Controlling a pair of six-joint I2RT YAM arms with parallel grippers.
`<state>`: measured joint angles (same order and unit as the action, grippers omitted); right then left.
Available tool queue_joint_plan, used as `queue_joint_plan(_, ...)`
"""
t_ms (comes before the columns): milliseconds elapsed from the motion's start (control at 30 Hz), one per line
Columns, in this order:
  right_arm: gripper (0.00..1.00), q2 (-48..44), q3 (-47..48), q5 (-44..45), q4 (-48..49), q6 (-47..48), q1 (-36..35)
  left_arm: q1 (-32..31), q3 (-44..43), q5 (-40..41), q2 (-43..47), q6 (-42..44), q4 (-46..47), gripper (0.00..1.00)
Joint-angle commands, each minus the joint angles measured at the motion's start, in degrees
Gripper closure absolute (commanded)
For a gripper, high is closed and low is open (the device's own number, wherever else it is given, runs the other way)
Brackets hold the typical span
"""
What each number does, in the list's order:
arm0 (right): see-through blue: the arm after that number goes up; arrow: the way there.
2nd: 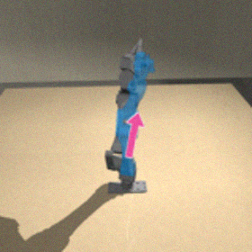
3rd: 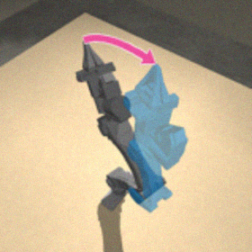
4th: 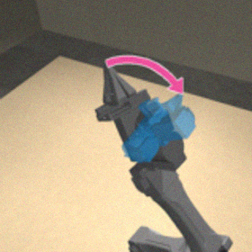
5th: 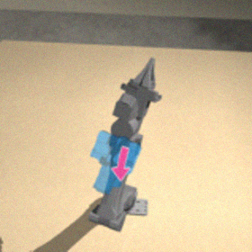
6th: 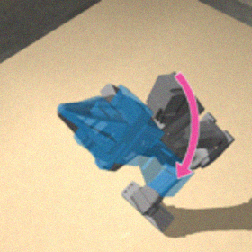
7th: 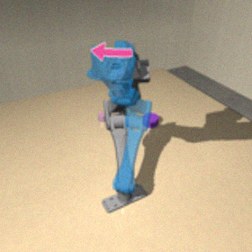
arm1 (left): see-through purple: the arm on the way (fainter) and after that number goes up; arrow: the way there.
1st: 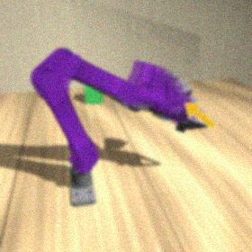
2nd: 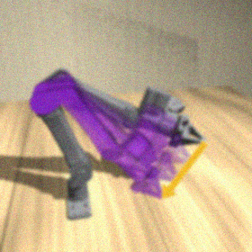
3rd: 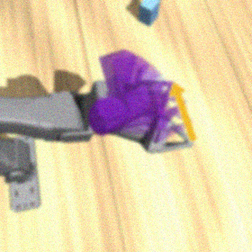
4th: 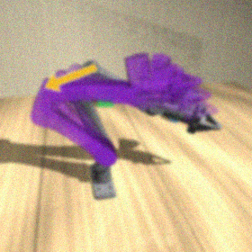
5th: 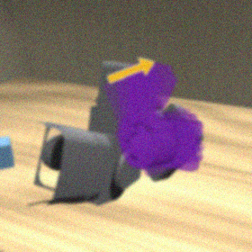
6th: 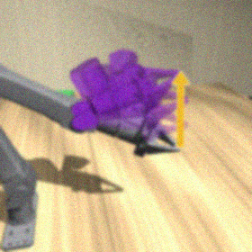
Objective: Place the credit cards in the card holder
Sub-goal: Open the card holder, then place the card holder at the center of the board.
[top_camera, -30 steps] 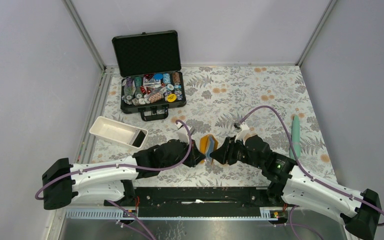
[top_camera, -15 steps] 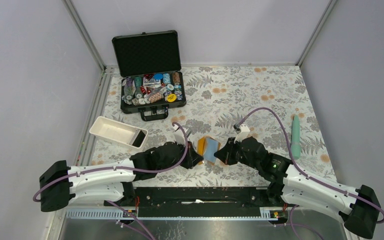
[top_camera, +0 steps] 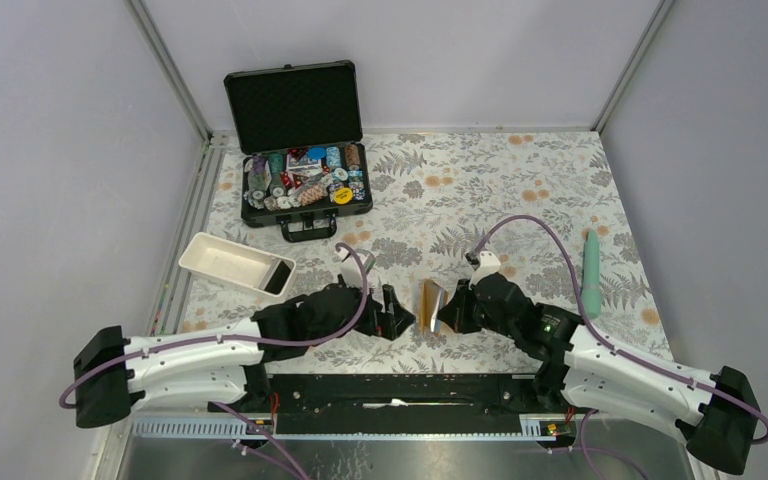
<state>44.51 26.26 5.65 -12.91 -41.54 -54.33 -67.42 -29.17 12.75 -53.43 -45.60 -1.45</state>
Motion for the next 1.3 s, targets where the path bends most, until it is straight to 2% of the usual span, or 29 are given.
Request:
queue_joint_plan(0,1.00,1.24,4.37,1.11,-1.64,0.68,-0.06,-0.12,-6.62,-0.31,-5.07,3.43,-0.10,0.01)
queue_joint_plan(200,1.00,3.28,7.49,-2.20,-2.98,0.53,-0.08,-1.85,-11.75,-2.44,-14.37,5.49,3.59,0.01)
queue_joint_plan(333,1.00,2.27,9.30,-2.37,-5.05,0.57,-0.08,-2.48,-12.44,-0.48,-17.14,5.48,4.34,0.01)
queue_joint_plan(600,1.00,2.03,11.65,-4.59,-5.45,1.09,-0.03,-4.45,-16.77,7.37,-22.02,4.58,-3.99,0.01)
queue_joint_plan(767,1.00,1.83,11.30,-4.23,-6.07,1.20,-0.13,-4.49,-15.15,7.79,-20.77,5.00,-2.77,0.01)
queue_joint_plan(1133,1.00,2.19,10.61,-4.54,-6.41,1.44,-0.08,-4.48,-6.48,2.73,-13.82,5.24,8.56,0.01)
queue_joint_plan(1267,1.00,2.09,10.76,-4.86,-6.38,1.60,-0.08,-4.30,-6.03,3.19,-13.25,4.93,8.62,0.01)
